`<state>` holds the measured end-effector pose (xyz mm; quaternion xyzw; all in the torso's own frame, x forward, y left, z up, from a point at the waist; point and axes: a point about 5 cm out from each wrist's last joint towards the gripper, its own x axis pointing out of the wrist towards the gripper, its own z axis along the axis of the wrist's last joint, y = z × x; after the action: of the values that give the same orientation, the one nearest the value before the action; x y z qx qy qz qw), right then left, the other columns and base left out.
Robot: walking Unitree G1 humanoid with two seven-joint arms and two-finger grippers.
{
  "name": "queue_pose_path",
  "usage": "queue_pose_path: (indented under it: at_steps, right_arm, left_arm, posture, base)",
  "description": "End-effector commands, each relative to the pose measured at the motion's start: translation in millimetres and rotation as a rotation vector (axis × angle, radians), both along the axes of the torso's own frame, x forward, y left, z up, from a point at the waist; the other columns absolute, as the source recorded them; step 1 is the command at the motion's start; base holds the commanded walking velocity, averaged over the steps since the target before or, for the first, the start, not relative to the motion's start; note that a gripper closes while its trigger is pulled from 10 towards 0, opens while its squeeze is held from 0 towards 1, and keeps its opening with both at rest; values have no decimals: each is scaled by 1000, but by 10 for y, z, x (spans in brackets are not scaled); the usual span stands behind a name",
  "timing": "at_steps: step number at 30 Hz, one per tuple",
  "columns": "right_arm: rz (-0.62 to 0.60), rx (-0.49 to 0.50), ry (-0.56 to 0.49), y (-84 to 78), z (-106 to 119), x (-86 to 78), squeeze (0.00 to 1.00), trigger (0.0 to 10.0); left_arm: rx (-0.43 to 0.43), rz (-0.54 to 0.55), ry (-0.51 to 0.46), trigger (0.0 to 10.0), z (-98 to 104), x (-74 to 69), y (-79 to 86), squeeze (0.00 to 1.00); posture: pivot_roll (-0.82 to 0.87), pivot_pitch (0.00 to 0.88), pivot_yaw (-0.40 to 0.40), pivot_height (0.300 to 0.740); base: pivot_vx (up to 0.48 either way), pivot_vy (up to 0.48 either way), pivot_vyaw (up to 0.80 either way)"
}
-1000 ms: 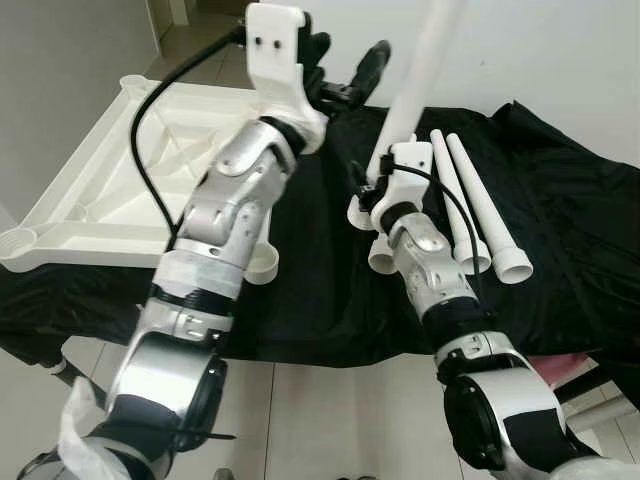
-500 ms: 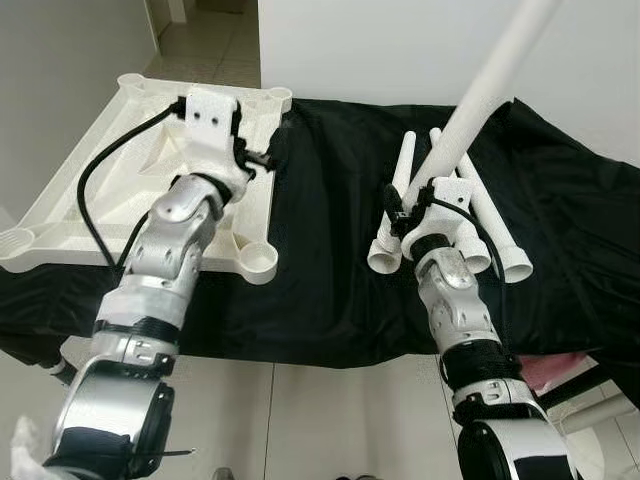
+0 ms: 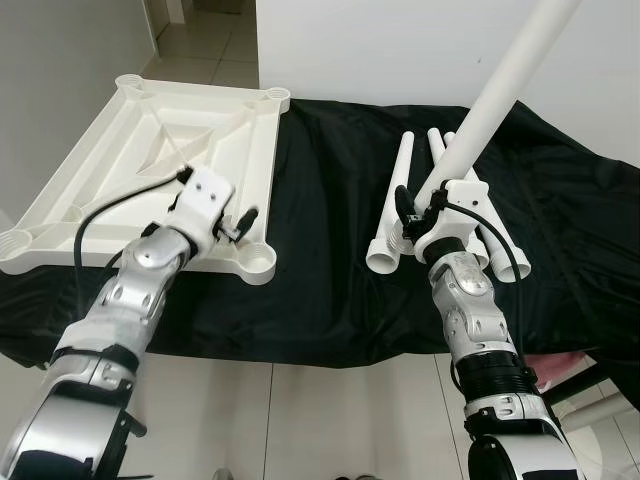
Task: Building children table
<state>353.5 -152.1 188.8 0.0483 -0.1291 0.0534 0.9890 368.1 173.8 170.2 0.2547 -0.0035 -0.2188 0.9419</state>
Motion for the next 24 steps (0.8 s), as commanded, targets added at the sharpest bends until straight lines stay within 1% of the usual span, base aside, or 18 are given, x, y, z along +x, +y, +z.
queue_pose_path:
  at_steps: [1,3,4,5,7,8,11,12,14,15,17,18,19,21,23,24]
  right_arm:
    - [-12,-3,6,-44,-11,-25,0,10000]
    - [-12,-5,8,-47,-11,-28,0,10000]
    - [-13,-5,9,-49,-12,-28,0,10000]
    - [-13,-5,9,-49,-12,-28,0,10000]
    - [-14,-6,11,-49,-10,-28,0,10000]
    - [-14,-6,11,-49,-10,-28,0,10000]
    - [-18,-7,14,-57,-11,-31,0,10000]
    - [-18,-7,14,-57,-11,-31,0,10000]
    - [-21,-7,17,-61,-15,-33,0,10000]
    - [-21,-7,17,-61,-15,-33,0,10000]
    - [-22,-7,19,-62,-16,-33,0,10000]
    - [-23,-8,20,-63,-16,-34,0,10000]
    - [-23,-8,20,-63,-16,-34,0,10000]
    - [-25,-9,21,-66,-13,-33,0,10000]
    - [-27,-9,21,-72,-11,-33,0,10000]
    - [-29,-11,21,-78,-10,-32,0,10000]
  left_arm:
    - [47,41,8,10000,-76,3,56,0]
    - [71,58,20,10000,-113,7,97,0]
    - [105,69,13,10000,-129,7,132,0]
    - [105,69,13,10000,-129,7,132,0]
    - [140,89,15,10000,-148,8,204,0]
    - [140,89,15,10000,-148,8,204,0]
    - [152,125,0,10000,-96,26,338,0]
    - [152,125,0,10000,-96,26,338,0]
    - [163,156,-12,10000,-39,44,446,0]
    - [163,156,-12,10000,-39,44,446,0]
    - [209,173,-22,10000,-2,54,523,0]
    - [230,174,-27,10000,3,57,540,0]
    - [230,174,-27,10000,3,57,540,0]
    - [276,170,-42,10000,13,65,554,0]
    - [285,167,-44,10000,14,69,552,0]
    - [308,153,-44,10000,5,66,543,0]
  posture:
    - [-3,60,-40,740]
    - [-3,60,-40,740]
    - [-3,60,-40,740]
    - [-3,60,-40,740]
    - [-2,68,-39,740]
    - [-2,68,-39,740]
    - [-2,74,-37,740]
    - [-2,74,-37,740]
    - [-2,74,-37,740]
    - [-2,74,-37,740]
    - [-3,76,-33,740]
    - [-3,76,-33,740]
    - [-3,76,-33,740]
    - [-3,76,-34,740]
    - [-4,82,-35,740]
    - [-4,82,-35,740]
  base:
    - [0,0,0]
    - [0,0,0]
    - [0,0,0]
    - [0,0,0]
    - [0,0,0]
    - [0,0,0]
    - [0,0,0]
    - [0,0,0]
    - [0,0,0]
    - [0,0,0]
    - [0,0,0]
    - [0,0,0]
    - [0,0,0]
    - [0,0,0]
    - [0,0,0]
    - [0,0,0]
